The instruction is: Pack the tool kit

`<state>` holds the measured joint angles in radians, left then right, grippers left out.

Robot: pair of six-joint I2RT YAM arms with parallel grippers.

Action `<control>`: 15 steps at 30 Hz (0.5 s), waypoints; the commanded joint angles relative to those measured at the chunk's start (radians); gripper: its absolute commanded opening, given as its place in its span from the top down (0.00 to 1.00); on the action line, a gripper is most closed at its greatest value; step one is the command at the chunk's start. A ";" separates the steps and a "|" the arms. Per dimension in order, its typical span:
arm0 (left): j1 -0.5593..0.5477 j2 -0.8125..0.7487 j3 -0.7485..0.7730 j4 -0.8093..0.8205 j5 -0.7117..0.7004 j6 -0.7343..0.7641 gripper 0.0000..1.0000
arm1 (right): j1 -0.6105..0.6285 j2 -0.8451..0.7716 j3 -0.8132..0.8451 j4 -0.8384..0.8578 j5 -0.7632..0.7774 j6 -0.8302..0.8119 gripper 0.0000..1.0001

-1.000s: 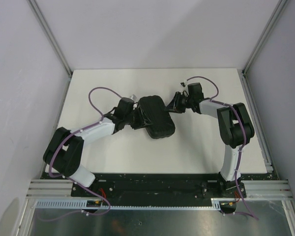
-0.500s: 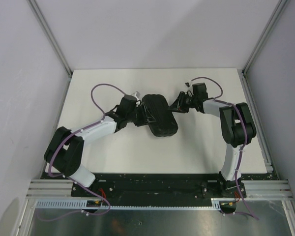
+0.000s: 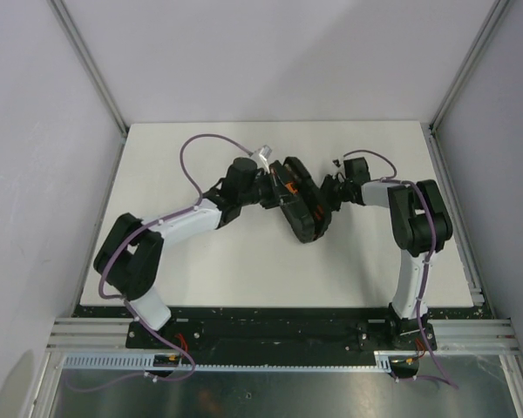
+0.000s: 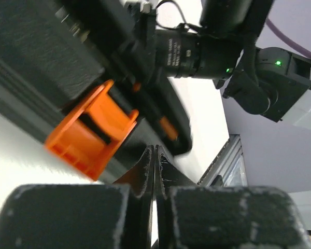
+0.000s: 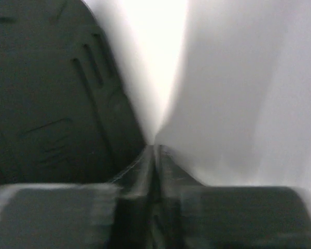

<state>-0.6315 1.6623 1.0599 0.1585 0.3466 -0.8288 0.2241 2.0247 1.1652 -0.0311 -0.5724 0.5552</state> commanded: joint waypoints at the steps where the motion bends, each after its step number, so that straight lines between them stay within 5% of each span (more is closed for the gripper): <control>1: -0.006 0.077 0.032 0.035 -0.006 0.034 0.98 | 0.058 0.074 -0.071 -0.246 0.027 -0.049 1.00; 15: -0.008 0.114 0.010 -0.001 -0.035 0.057 0.96 | 0.089 -0.091 -0.056 -0.311 0.175 -0.066 1.00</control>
<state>-0.6411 1.7535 1.1038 0.2802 0.3702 -0.8291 0.2760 1.9724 1.1355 -0.1661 -0.5415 0.5381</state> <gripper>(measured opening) 0.030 0.009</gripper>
